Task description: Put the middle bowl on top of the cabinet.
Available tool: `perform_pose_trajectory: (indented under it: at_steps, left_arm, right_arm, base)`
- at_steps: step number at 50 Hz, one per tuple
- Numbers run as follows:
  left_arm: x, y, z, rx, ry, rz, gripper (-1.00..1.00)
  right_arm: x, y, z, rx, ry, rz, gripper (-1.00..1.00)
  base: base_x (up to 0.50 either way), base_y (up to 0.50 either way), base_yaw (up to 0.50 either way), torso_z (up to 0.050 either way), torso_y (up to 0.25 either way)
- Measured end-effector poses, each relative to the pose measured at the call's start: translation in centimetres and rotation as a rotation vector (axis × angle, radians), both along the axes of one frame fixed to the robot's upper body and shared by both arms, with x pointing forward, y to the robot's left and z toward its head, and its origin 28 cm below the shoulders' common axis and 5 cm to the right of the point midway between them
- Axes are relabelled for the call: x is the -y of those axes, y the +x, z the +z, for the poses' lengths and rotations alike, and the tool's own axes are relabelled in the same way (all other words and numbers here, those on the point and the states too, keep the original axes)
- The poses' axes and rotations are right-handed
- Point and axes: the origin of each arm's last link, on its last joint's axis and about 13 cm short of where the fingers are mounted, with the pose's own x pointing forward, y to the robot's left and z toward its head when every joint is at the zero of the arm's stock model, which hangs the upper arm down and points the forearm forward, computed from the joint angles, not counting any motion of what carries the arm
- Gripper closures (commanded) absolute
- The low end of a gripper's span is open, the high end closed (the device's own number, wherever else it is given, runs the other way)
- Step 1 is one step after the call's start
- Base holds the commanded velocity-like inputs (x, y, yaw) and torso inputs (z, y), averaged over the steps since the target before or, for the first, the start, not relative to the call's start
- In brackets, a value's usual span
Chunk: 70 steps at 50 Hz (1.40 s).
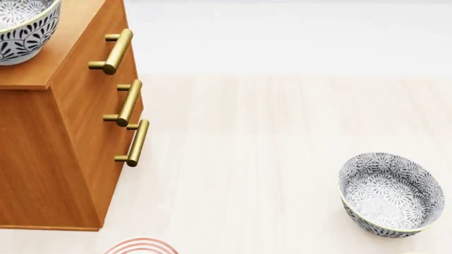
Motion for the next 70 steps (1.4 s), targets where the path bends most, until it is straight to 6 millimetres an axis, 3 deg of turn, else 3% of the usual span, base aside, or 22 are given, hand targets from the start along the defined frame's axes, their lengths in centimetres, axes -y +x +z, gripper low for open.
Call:
perform_pose_trajectory:
  at_steps: [5, 6, 20, 36, 50, 70]
  left_arm:
    - [-0.1, 0.0, -0.1, 0.001, 0.001, -0.002, 1.0]
    - [-0.1, 0.0, -0.1, 0.001, 0.001, -0.003, -1.0]
    - [-0.5, -0.1, -0.4, 0.001, 0.03, 0.017, -1.0]
    - [0.0, -2.2, 2.1, 0.119, 0.168, 0.039, -1.0]
    - [0.4, -4.6, 3.4, 0.222, 0.303, 0.067, -1.0]
    - [2.3, -9.5, 3.4, 0.456, 0.513, 0.007, -1.0]
  right_arm:
    - [-0.1, -0.1, 0.1, 0.001, -0.001, 0.0, -1.0]
    - [-0.1, -0.1, 0.1, 0.002, -0.001, 0.0, -1.0]
    - [-0.1, -0.2, 0.3, 0.006, -0.002, 0.0, -1.0]
    - [0.1, -0.3, 0.3, 0.008, -0.002, 0.001, -1.0]
    - [0.1, -0.2, 0.2, 0.009, -0.003, 0.001, -1.0]
    - [0.2, -0.6, 0.2, 0.015, -0.004, 0.0, -1.0]
  base:
    - [0.0, 0.0, 0.0, 0.0, 0.0]
    - [0.0, 0.0, 0.0, 0.0, 0.0]
    - [0.0, 0.0, 0.0, 0.0, 0.0]
    - [0.0, 0.0, 0.0, 0.0, 0.0]
    - [0.0, 0.0, 0.0, 0.0, 0.0]
    - [0.0, 0.0, 0.0, 0.0, 0.0]
